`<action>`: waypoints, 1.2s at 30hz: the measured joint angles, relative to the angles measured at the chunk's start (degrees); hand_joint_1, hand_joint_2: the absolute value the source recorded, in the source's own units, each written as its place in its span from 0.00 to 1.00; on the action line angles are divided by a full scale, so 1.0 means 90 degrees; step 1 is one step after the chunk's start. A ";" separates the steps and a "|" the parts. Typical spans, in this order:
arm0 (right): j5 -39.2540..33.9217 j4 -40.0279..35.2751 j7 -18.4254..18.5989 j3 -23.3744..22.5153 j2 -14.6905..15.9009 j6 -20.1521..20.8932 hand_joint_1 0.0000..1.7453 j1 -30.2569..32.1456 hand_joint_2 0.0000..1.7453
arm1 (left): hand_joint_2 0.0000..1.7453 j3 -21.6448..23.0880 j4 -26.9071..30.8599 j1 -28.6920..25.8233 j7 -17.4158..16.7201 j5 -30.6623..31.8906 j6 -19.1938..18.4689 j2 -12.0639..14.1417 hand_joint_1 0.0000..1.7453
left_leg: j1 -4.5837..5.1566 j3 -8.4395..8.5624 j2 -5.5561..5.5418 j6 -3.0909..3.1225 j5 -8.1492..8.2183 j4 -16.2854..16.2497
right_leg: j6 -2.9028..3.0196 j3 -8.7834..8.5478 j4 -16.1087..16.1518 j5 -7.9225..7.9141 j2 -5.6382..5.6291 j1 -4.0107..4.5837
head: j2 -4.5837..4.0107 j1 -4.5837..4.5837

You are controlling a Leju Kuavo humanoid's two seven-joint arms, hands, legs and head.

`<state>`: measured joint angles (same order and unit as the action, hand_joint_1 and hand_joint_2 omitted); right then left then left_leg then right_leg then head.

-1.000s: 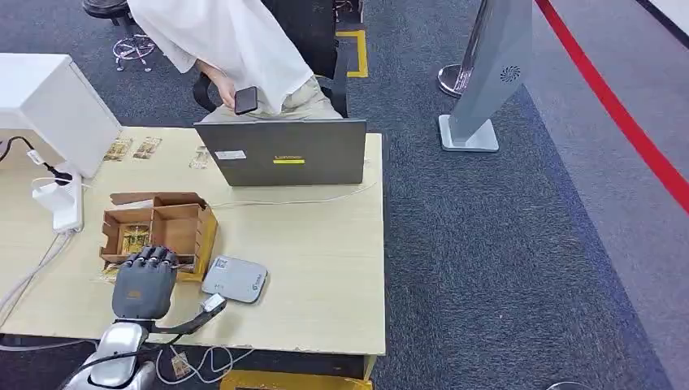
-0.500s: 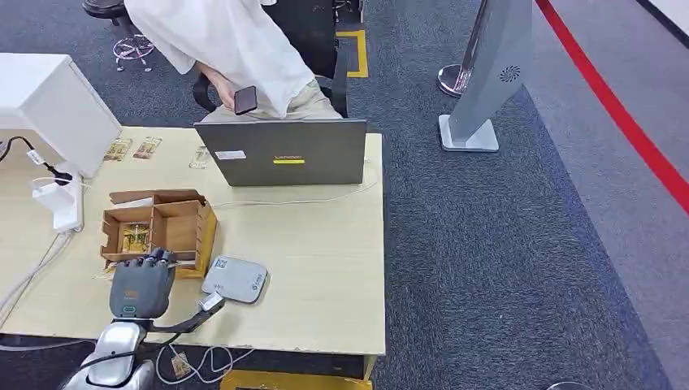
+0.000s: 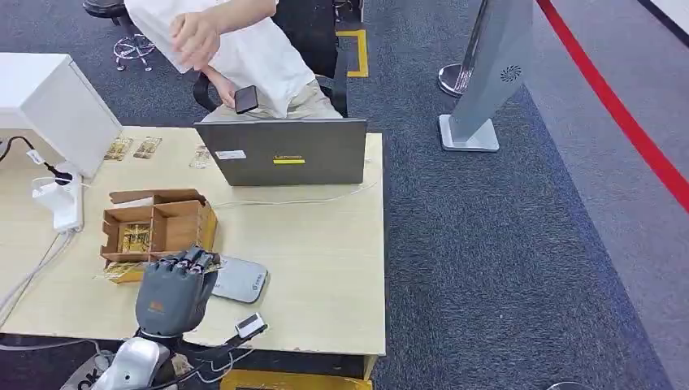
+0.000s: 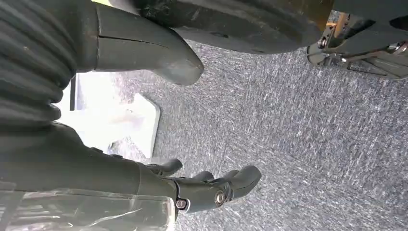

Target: Pass the card to the sensor for recognition and then transmit it.

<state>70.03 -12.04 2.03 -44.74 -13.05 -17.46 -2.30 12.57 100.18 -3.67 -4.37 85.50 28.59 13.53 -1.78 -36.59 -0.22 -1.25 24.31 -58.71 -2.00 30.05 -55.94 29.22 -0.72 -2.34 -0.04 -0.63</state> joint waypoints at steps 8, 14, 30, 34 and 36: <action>0.0140 0.0000 -0.0034 -0.0087 -0.0005 0.0039 0.00 -0.0001 1.00 | 1.00 0.0337 0.0812 0.0198 0.0092 -0.0373 0.0844 0.0189 1.00 | -0.0003 0.0003 -0.0006 -0.0002 -0.0004 0.0000 | 0.0001 0.0000 -0.0005 0.0000 0.0009 0.0001 | 0.0000 0.0000; 0.0627 -0.0002 -0.0102 0.0022 0.0012 0.0270 0.00 -0.0054 1.00 | 1.00 -0.0288 -0.0068 0.2180 0.0209 -0.0308 0.0887 0.0284 1.00 | -0.0007 0.0003 -0.0037 -0.0002 -0.0033 0.0002 | 0.0003 -0.0011 -0.0009 -0.0019 0.0033 0.0008 | 0.0000 0.0000; 0.0935 -0.0005 -0.0066 0.0408 0.0114 0.0680 0.00 -0.0091 1.00 | 1.00 -0.0442 -0.4992 0.5203 -0.0658 0.0486 0.1209 0.0711 0.00 | -0.0014 -0.0010 0.0004 -0.0014 -0.0050 0.0001 | 0.0020 0.0031 -0.0020 -0.0050 -0.0014 0.0012 | 0.0000 -0.0002; 0.0933 -0.0002 -0.0053 0.0415 0.0119 0.0687 0.00 -0.0091 1.00 | 1.00 -0.0360 -0.5361 0.5316 -0.0663 0.0437 0.1047 0.0668 0.00 | -0.0015 -0.0009 0.0005 -0.0014 -0.0050 0.0002 | 0.0020 0.0033 -0.0020 -0.0050 -0.0013 0.0013 | 0.0000 -0.0005; 0.0928 -0.0002 -0.0053 0.0420 0.0119 0.0692 0.00 -0.0088 1.00 | 1.00 -0.0353 -0.5513 0.5374 -0.0646 0.0430 0.0974 0.0593 0.00 | -0.0015 -0.0010 0.0008 -0.0015 -0.0051 0.0002 | 0.0020 0.0034 -0.0020 -0.0050 -0.0014 0.0013 | 0.0000 -0.0005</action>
<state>78.38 -12.06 1.55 -40.96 -11.98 -11.23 -3.09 9.40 50.56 44.69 -10.19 89.37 37.36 18.87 -1.92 -36.67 -0.15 -1.38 23.85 -58.69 -1.82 30.36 -56.13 28.77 -0.84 -2.23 -0.04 -0.68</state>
